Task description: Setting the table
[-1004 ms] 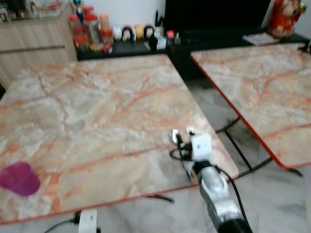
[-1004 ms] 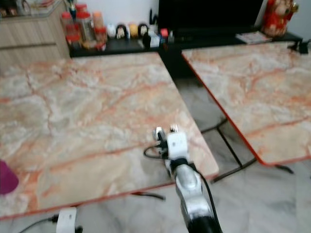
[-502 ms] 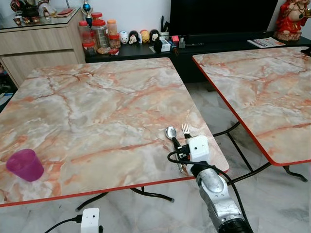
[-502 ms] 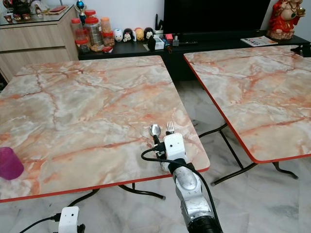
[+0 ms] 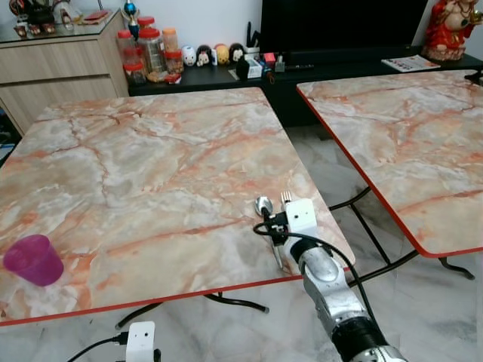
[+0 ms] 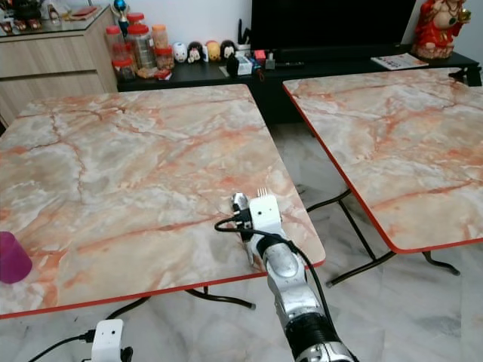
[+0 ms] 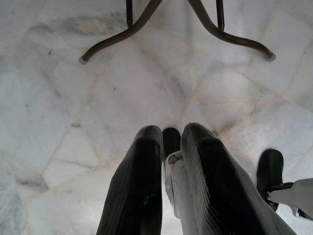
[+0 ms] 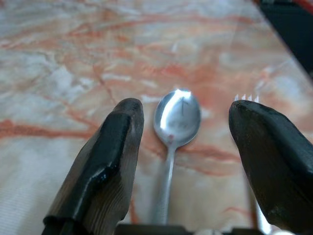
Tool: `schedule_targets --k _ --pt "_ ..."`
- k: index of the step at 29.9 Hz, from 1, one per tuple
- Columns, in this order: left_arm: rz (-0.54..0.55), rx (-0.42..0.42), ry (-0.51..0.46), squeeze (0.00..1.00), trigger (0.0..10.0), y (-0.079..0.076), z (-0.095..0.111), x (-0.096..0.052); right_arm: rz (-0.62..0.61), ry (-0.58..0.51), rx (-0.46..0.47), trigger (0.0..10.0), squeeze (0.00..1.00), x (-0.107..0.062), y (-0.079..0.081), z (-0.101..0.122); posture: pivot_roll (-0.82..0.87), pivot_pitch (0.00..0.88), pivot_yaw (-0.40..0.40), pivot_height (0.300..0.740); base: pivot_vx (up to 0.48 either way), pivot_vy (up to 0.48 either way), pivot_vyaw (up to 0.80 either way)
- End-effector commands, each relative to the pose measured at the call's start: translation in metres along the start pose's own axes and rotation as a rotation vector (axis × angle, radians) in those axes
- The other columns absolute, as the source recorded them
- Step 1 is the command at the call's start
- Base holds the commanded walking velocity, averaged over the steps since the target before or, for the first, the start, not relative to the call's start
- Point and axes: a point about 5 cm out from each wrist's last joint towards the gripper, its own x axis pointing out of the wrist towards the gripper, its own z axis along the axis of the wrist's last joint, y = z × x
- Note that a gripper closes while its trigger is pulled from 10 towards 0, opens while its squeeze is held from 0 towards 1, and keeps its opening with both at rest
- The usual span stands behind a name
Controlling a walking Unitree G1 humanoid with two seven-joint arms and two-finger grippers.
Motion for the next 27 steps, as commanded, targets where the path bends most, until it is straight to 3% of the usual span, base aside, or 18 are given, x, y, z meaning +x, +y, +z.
schedule_targets --k 1,8,27 --pt "0.008 -0.002 0.009 0.0 10.0 0.002 0.001 0.001 -0.009 0.021 0.025 10.0 0.0 0.004 0.0 0.002 -0.02 0.0 0.01 0.74 0.0 0.0 0.0" --pt "0.013 -0.004 0.012 0.0 10.0 0.004 0.0 0.0 -0.009 0.089 0.031 10.0 0.0 0.012 0.006 0.0 -0.01 0.0 0.005 0.74 0.0 0.0 0.0" --pt "-0.001 0.004 0.038 0.0 10.0 0.003 -0.004 0.0 -0.067 0.243 0.073 10.0 0.0 0.007 0.0 -0.025 -0.01 0.0 0.006 0.74 0.0 0.0 0.0"
